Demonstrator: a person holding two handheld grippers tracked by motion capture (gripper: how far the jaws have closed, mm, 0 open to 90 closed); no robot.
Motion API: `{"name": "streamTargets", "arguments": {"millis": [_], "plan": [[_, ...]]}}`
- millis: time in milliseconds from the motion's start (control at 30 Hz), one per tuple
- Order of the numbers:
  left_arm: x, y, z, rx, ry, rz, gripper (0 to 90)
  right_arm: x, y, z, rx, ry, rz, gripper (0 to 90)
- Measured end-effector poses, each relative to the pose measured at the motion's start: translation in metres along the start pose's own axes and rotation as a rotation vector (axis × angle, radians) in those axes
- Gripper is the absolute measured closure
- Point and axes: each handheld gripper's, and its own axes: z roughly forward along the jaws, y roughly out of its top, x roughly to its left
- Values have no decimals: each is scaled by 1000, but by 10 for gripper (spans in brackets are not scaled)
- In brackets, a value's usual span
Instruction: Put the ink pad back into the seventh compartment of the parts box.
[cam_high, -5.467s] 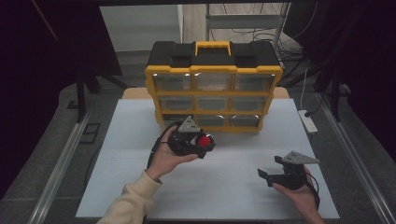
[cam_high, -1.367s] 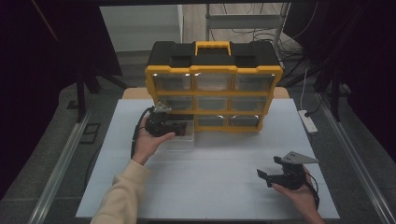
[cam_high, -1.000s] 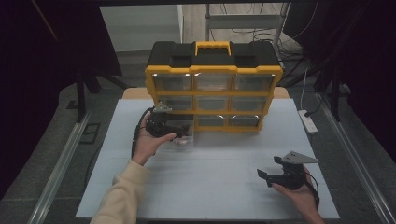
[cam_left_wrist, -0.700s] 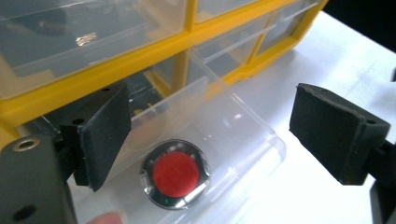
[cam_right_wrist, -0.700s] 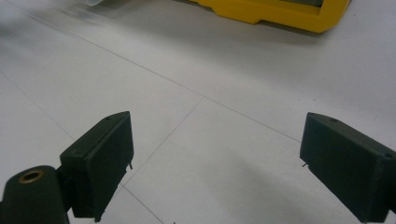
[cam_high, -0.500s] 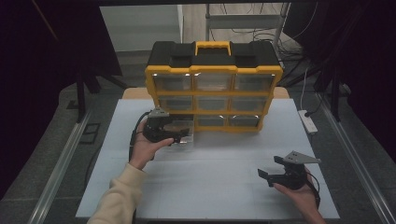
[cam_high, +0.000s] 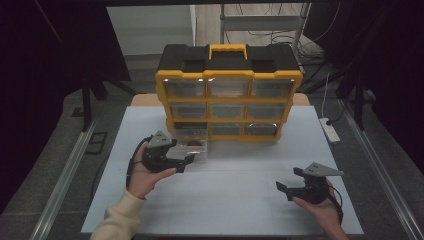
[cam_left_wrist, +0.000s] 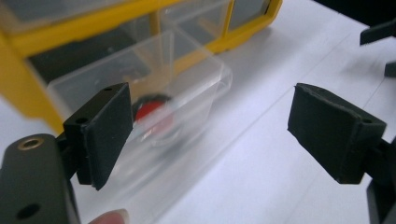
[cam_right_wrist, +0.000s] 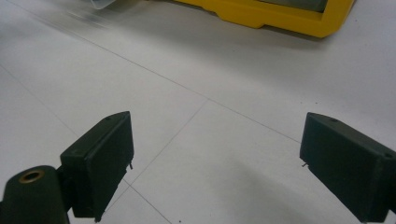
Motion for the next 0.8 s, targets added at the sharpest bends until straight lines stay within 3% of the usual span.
{"name": "streamTargets", "arguments": {"millis": [233, 500, 667, 800], "plan": [[8, -34, -15, 3, 36, -39, 152, 0, -1, 0, 6, -4, -3, 103], [16, -66, -17, 38, 64, -70, 152, 1, -2, 1, 16, -7, -6, 103], [18, -80, -15, 56, 78, -60, 151, -1, -3, 3, 24, -6, -8, 102], [19, -82, -13, 67, 84, -49, 151, -2, -3, 3, 28, -8, -5, 102]]}}
